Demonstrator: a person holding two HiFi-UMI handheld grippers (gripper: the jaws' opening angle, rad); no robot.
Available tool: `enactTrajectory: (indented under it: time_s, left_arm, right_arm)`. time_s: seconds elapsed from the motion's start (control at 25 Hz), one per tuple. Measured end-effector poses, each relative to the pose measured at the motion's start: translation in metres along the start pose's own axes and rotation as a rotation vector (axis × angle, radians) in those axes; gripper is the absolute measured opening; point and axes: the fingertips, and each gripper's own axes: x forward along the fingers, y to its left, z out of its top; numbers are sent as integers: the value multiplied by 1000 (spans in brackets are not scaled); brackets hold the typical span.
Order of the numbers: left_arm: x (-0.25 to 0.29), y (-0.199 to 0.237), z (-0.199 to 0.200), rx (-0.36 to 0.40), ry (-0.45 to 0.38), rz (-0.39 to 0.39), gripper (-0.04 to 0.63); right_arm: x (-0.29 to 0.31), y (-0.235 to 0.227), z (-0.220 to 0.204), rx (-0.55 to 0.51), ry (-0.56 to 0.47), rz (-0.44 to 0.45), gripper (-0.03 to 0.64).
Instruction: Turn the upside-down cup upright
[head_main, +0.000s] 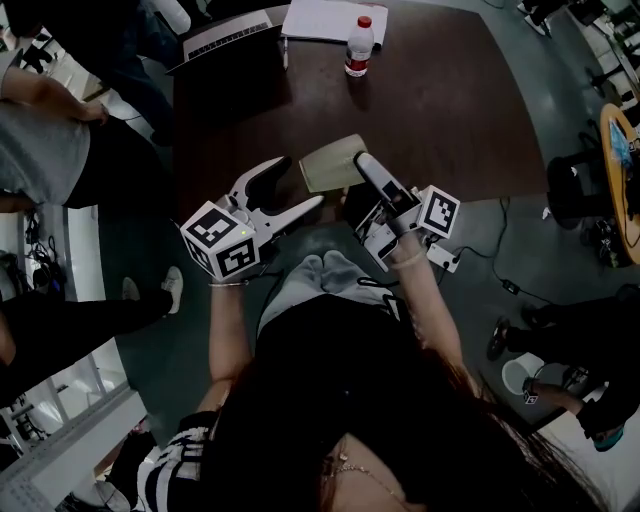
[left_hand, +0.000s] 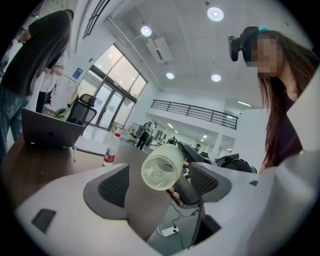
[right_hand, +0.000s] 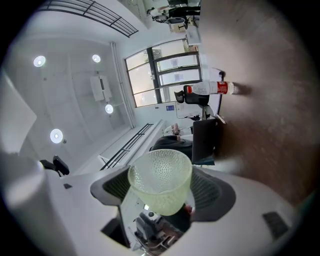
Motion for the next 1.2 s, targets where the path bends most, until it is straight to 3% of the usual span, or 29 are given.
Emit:
enactTrajectory:
  time_s: [0.12,0.88,0.92,1.0,1.2]
  left_arm:
    - [5,-3,0,10,8,-23,392]
    - [22,-14,1,31,8,-48,391]
    - [21,-12,3,31,3,-41,382]
    - [20,-9,4,31,-8,-24,302]
    - [19,-8,4,35,-8,-22,302]
  right_arm:
    - [2,1,-1,9,12,10,383]
    - [2,1,-3,25,56,29,383]
    - [2,2,-3,26,57,32,383]
    - [3,3,-3,30,56,38,383]
    - [2,3,-3,36,52,40,383]
